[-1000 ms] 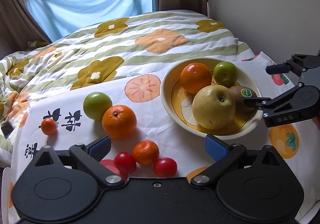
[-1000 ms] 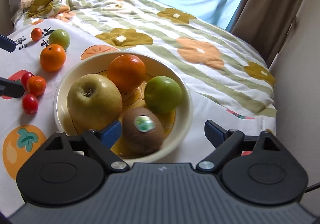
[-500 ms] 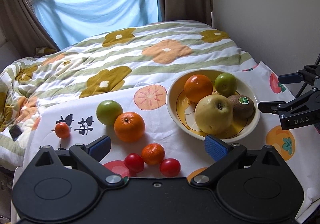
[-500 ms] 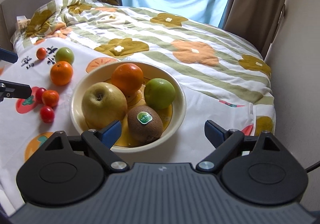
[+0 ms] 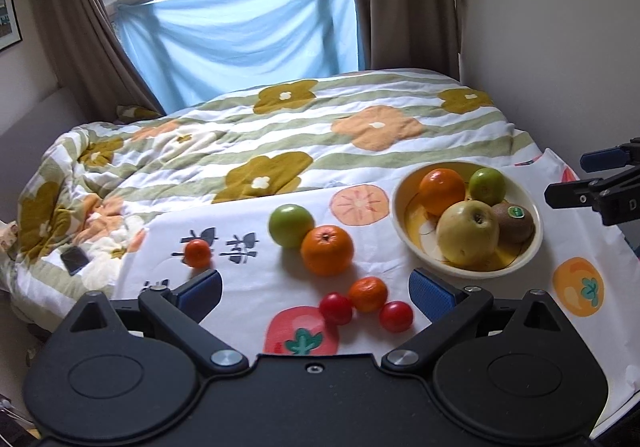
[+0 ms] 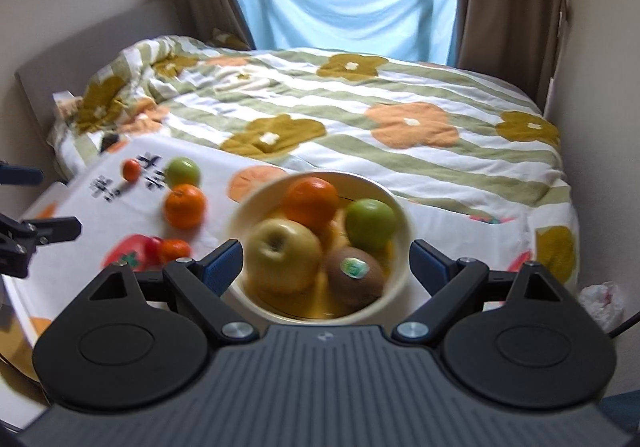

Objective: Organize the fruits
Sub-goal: 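Withdraw both tools from the bowl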

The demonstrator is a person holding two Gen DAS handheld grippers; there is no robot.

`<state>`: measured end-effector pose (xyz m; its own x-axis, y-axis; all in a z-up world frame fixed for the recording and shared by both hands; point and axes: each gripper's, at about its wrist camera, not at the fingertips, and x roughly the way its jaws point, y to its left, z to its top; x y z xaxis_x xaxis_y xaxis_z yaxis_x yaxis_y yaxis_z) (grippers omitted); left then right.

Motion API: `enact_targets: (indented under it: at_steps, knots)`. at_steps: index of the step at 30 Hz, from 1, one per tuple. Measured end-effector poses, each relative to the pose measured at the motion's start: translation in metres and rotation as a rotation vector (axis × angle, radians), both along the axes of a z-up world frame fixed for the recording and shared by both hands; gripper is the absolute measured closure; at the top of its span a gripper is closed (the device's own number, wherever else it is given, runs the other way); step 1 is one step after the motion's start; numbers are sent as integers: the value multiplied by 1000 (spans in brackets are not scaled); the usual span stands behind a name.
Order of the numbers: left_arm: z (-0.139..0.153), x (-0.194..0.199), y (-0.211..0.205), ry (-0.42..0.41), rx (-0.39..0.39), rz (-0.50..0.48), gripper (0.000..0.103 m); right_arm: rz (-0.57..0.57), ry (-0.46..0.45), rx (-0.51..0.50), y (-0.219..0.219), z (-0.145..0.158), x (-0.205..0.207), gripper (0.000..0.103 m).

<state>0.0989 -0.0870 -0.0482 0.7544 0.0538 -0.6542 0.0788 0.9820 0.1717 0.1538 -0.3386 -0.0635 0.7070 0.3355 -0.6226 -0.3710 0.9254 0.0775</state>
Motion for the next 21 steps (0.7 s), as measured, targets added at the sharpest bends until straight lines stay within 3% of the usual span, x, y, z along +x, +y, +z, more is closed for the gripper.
enact_targets:
  at_steps: [12, 21]
  knots:
    - [9, -4, 46, -27, 22, -70, 1, -29, 41, 55, 54, 8, -23, 0]
    - [-4, 13, 86, 9, 9, -226, 1, -149, 91, 50, 94, -11, -33, 0]
